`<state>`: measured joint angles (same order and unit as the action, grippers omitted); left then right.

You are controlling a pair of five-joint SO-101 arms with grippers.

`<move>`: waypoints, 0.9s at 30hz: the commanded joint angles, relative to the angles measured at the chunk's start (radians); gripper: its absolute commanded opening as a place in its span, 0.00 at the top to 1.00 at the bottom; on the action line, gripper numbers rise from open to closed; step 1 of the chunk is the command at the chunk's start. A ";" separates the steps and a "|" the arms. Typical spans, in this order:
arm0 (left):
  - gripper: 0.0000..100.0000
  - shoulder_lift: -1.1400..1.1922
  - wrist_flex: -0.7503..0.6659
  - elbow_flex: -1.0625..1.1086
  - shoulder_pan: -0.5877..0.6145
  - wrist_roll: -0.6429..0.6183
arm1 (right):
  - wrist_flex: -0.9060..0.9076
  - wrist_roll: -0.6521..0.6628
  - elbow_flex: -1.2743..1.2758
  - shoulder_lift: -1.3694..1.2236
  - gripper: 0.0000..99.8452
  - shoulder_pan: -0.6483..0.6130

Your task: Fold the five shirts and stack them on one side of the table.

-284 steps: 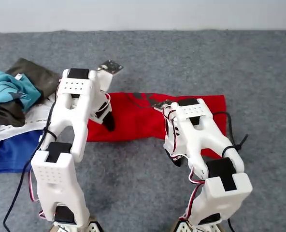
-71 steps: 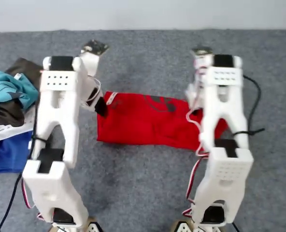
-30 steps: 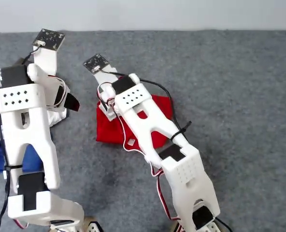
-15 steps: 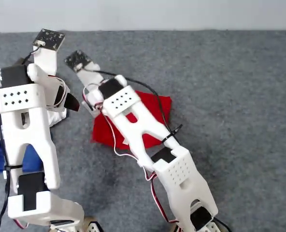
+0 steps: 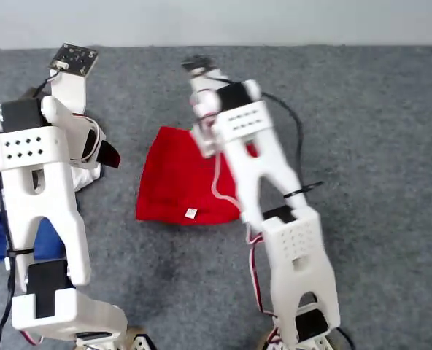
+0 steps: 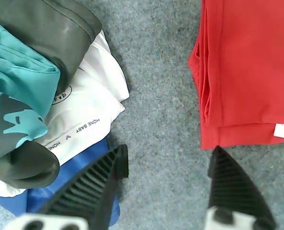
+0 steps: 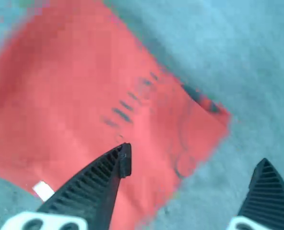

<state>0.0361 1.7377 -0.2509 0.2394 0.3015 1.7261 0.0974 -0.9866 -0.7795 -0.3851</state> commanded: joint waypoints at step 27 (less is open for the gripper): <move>0.73 -0.044 0.012 0.022 0.002 -0.009 | -0.028 -0.005 -0.002 -0.335 0.66 -0.025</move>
<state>0.0361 1.7377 -0.2417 0.2394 0.3015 1.7062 0.0974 -0.9927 -1.0771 -0.4035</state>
